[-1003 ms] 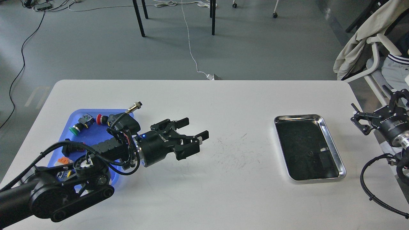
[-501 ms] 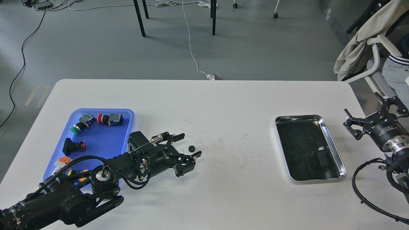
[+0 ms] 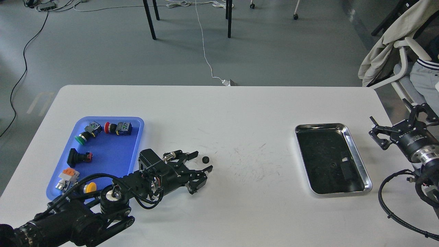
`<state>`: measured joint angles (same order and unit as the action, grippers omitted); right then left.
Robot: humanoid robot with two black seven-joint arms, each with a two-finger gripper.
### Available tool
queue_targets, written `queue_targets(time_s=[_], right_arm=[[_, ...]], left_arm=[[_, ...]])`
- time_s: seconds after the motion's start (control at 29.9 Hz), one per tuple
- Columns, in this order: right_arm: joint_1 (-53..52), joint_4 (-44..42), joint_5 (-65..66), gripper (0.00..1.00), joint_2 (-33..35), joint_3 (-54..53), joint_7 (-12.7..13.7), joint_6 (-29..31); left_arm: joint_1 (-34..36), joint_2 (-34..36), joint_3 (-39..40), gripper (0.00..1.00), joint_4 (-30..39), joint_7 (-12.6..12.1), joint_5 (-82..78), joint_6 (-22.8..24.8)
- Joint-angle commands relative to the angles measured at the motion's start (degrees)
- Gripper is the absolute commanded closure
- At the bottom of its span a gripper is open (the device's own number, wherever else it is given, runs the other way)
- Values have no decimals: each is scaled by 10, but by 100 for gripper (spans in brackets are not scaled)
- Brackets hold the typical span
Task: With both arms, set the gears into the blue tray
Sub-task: 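Carry the gear with the left gripper into the blue tray and release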
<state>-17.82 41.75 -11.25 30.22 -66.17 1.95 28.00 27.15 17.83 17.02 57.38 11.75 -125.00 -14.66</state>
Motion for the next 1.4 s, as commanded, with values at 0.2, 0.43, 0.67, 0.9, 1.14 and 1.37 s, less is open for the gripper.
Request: queue_targets(time_s=[0.2, 0.43, 0.67, 0.9, 1.14, 1.37], right_arm=[[1, 2, 0, 2, 0, 1, 0, 0], [0, 3, 0, 2, 0, 0, 0, 0], [0, 4, 0, 2, 2, 0, 0, 0], [0, 9, -1, 2, 5, -3, 0, 0], [-1, 10, -1, 2, 7, -3, 1, 0], [-2, 14, -1, 2, 12, -4, 1, 0]], left_arm=[[-1, 0, -1, 94, -6, -1, 0, 0], [4, 17, 12, 96, 14, -6, 0, -11], [9, 153, 71, 96, 122, -7, 16, -14], [-36, 316, 68, 96, 146, 37, 149, -27], [-84, 332, 67, 95, 71, 78, 237, -39], [-90, 285, 64, 91, -8, 91, 245, -49]])
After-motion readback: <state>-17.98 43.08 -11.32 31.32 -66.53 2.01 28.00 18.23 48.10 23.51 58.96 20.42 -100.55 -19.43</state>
